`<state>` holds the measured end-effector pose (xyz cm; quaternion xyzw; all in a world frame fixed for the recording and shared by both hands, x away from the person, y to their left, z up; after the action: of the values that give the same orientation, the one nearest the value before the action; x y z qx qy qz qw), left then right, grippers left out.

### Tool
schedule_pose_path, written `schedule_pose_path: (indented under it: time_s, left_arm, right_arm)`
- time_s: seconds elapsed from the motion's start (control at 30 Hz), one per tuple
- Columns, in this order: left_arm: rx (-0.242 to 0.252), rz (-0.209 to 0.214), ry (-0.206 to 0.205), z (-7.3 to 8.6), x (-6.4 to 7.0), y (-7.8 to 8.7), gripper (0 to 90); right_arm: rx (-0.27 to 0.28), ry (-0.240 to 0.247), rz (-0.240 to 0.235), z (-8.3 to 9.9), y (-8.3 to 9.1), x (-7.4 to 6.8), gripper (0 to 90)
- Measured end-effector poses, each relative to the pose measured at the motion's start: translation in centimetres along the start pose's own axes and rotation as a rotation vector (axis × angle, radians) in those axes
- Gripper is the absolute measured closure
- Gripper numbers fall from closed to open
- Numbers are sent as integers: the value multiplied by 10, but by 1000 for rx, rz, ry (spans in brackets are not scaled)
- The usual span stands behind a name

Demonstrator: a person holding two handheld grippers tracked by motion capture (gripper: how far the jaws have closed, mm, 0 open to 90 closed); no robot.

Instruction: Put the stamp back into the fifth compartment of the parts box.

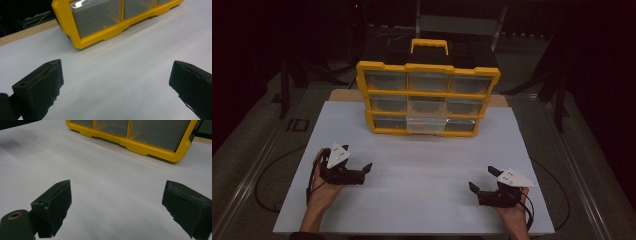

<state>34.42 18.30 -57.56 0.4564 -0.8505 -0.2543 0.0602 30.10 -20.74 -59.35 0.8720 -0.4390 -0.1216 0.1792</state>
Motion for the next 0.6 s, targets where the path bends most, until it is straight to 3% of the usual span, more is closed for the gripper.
schedule_pose_path:
  time_s: [0.2, 0.37, 0.6]
  left_arm:
    - [48, -14, 18, 14, -1, 18, 1]
    - [103, -56, 39, 18, -7, 35, 1]
    - [138, -87, 47, 21, -13, 45, 1]
  right_arm:
    - [24, 3, -4, -4, 5, -1, 89]
    - [59, -20, -9, -8, 12, 2, 88]
    - [56, -3, -4, -7, 13, -1, 89]
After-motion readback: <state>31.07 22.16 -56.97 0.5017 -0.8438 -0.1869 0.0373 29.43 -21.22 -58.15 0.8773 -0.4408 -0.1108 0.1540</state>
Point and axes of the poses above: each handheld gripper's, and its own axes: y roughly backward along the jaws, z roughly out of its underside, x roughly to its right, the point moved 10 cm from there along -y, roughly forward along the jaws, and after that the axes turned 2 degrees about -y, right-handed, at the moved point
